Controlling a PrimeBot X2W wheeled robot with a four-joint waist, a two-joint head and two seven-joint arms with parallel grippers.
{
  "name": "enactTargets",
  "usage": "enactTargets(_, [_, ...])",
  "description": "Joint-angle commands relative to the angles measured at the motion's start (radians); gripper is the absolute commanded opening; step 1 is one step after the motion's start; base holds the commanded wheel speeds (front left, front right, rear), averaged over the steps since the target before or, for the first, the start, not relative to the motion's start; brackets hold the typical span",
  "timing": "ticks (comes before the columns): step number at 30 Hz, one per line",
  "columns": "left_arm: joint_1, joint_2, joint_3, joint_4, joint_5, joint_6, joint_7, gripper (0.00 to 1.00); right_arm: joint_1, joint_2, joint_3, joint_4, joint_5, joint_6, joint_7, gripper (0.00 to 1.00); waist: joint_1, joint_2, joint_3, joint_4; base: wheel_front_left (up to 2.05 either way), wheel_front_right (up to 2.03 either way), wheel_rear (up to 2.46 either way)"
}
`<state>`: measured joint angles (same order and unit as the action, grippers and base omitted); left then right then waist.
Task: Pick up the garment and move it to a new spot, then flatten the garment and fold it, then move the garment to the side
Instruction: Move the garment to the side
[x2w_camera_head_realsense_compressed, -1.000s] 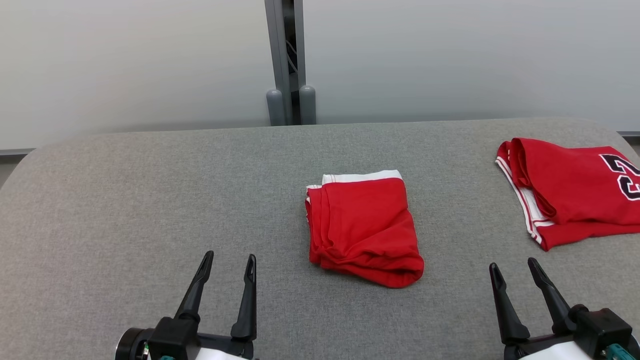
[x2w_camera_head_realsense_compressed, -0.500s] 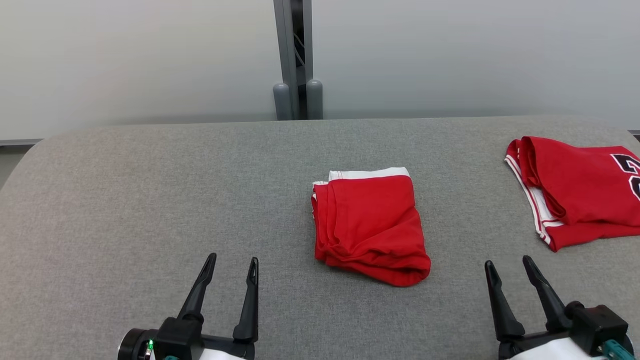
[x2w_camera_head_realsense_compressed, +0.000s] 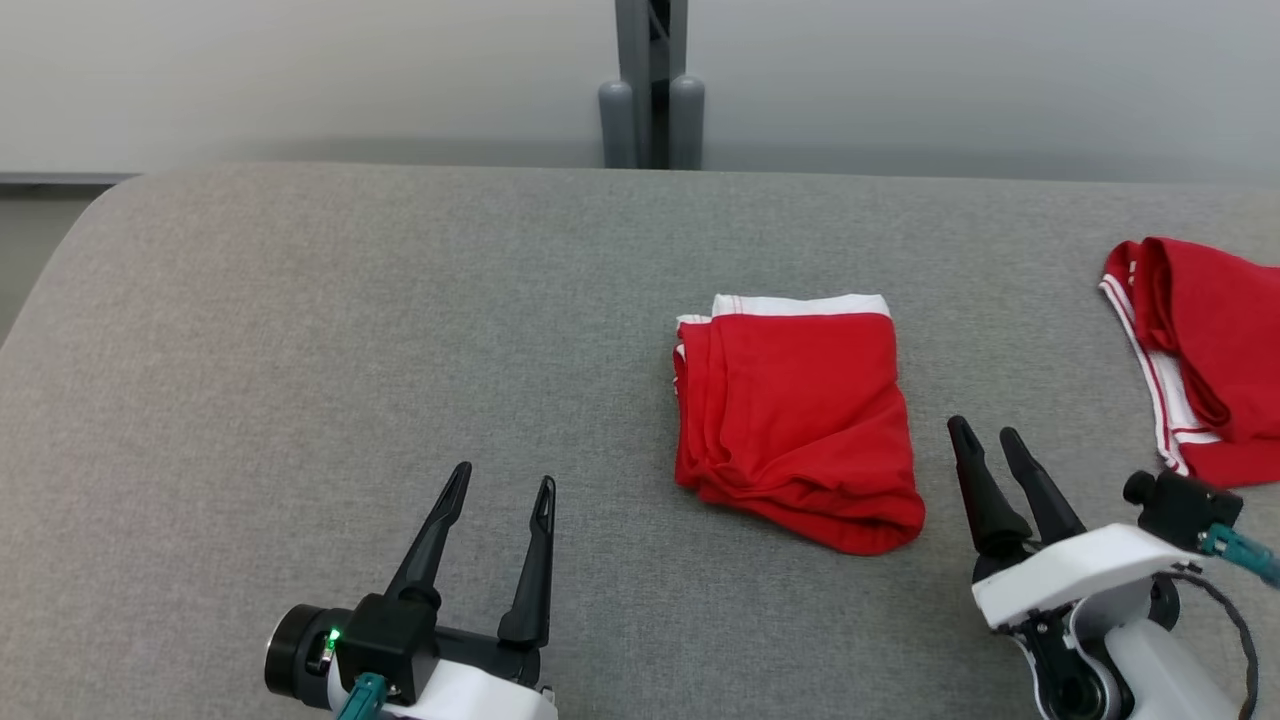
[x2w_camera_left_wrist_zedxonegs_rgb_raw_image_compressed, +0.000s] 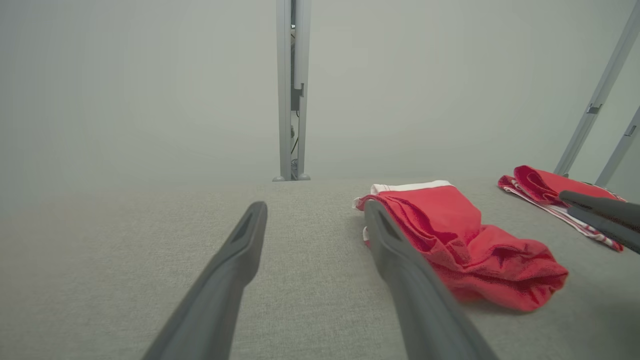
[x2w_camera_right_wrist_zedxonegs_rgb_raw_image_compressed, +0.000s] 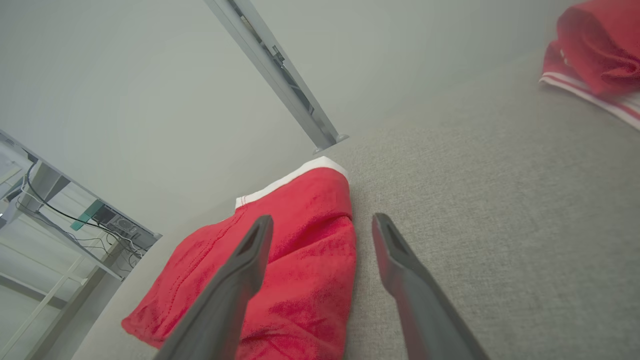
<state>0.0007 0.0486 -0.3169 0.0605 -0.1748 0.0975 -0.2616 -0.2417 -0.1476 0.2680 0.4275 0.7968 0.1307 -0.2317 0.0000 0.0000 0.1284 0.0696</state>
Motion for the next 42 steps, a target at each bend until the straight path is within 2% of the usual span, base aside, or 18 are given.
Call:
enactTargets(1, [-0.019, 0.004, -0.002, 0.000, -0.002, -0.003, -0.004, 1.00, -0.035, -0.020, 0.012, 0.025, 0.032, 0.000, 0.013, 1.00, 0.0000, 0.0000, 0.024, 0.025, 0.00, 0.00, 0.00])
enactTargets(9, [-0.056, 0.004, -0.038, 0.004, -0.013, 0.006, -0.004, 1.00, -0.179, -0.053, 0.072, 0.168, 0.318, 0.000, 0.133, 1.00, 0.0000, 0.0000, 0.063, 0.064, 0.00, 0.00, 0.00])
enactTargets(13, [-0.076, 0.004, -0.056, 0.007, -0.021, 0.009, -0.004, 1.00, -0.225, -0.069, 0.091, 0.255, 0.419, 0.000, 0.177, 1.00, 0.0000, 0.0000, 0.081, 0.085, 0.00, 0.00, 0.00])
enactTargets(21, [-0.085, 0.004, -0.068, 0.008, -0.027, 0.015, -0.004, 1.00, -0.222, -0.046, 0.164, 0.262, 0.526, 0.001, 0.258, 1.00, 0.0000, 0.0000, 0.091, 0.103, 0.00, 0.00, 0.00])
enactTargets(22, [-0.086, 0.004, -0.069, 0.009, -0.027, 0.015, -0.004, 1.00, -0.218, -0.048, 0.176, 0.260, 0.534, 0.001, 0.266, 0.77, 0.0000, 0.0000, 0.091, 0.104, 0.00, 0.00, 0.00])
enactTargets(23, [-0.086, 0.004, -0.069, 0.010, -0.027, 0.016, -0.004, 1.00, -0.215, -0.049, 0.188, 0.257, 0.539, 0.001, 0.271, 0.45, 0.0000, 0.0000, 0.089, 0.105, 0.00, 0.00, 0.00])
enactTargets(24, [-0.086, 0.004, -0.070, 0.011, -0.027, 0.017, -0.004, 1.00, -0.211, -0.052, 0.199, 0.256, 0.547, 0.001, 0.273, 0.34, 0.0000, 0.0000, 0.087, 0.106, 0.00, 0.00, 0.00])
enactTargets(26, [-0.084, 0.004, -0.071, 0.014, -0.027, 0.018, -0.004, 1.00, -0.204, -0.061, 0.215, 0.254, 0.556, 0.001, 0.267, 0.00, 0.0000, 0.0000, 0.081, 0.106, 0.00, 0.00, 0.00])
enactTargets(35, [-0.067, 0.004, -0.072, 0.018, -0.023, 0.013, -0.004, 1.00, -0.202, -0.114, 0.270, 0.244, 0.540, 0.000, 0.153, 0.00, 0.0000, 0.0000, 0.053, 0.099, 0.00, 0.00, 0.00])
enactTargets(42, [-0.063, 0.004, -0.056, 0.004, -0.006, 0.007, -0.004, 1.00, -0.254, -0.185, 0.363, 0.222, 0.433, 0.000, 0.031, 0.00, 0.0000, 0.0000, 0.069, 0.040, 0.00, 0.00, 0.00])
